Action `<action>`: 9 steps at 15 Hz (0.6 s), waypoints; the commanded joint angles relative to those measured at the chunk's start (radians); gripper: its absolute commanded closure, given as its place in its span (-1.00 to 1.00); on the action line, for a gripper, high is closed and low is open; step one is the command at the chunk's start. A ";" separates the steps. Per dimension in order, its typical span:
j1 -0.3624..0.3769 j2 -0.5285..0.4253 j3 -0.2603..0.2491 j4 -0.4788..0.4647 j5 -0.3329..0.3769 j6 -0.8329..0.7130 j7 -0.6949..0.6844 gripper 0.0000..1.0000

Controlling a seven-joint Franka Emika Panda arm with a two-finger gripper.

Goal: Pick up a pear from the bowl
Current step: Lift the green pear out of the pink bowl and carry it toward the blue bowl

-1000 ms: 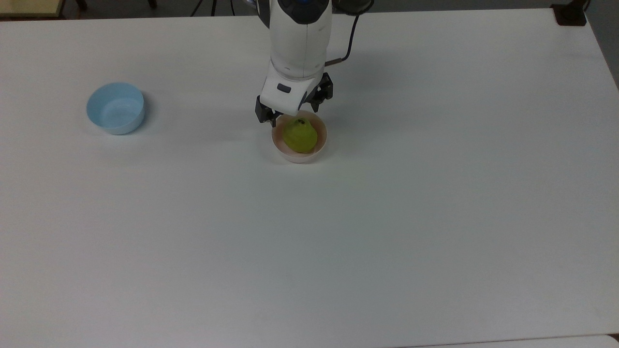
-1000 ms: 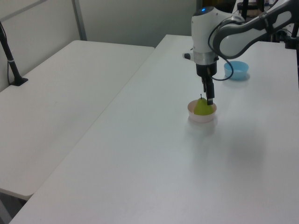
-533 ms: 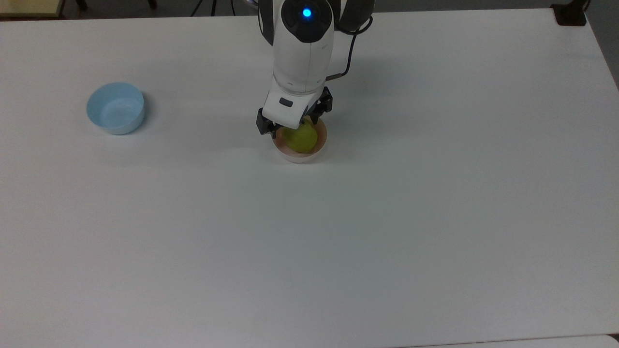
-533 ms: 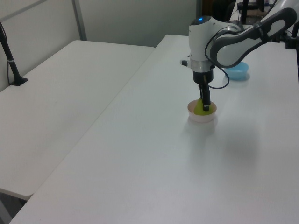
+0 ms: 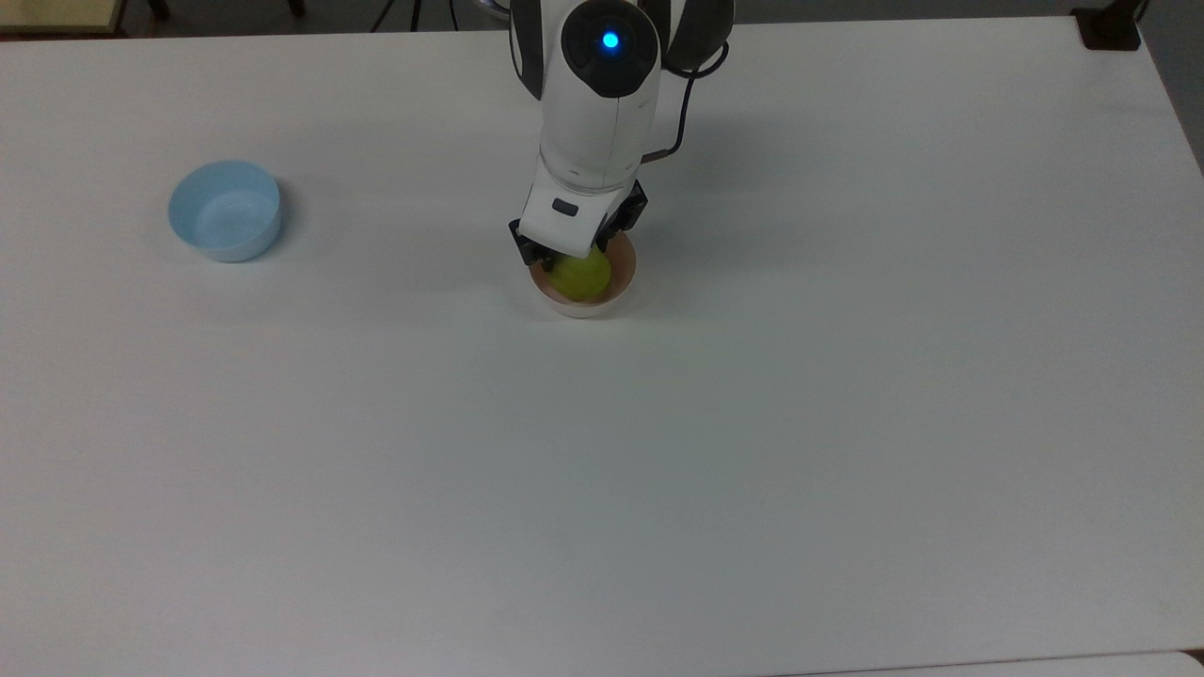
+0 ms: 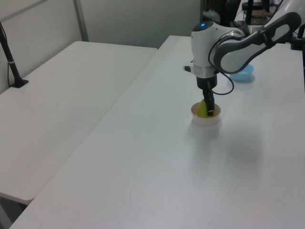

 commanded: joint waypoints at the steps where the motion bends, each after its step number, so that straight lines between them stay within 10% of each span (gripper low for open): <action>1: 0.008 -0.023 -0.002 -0.016 -0.010 0.017 0.032 1.00; 9: -0.022 -0.122 0.000 0.152 0.034 -0.156 0.038 1.00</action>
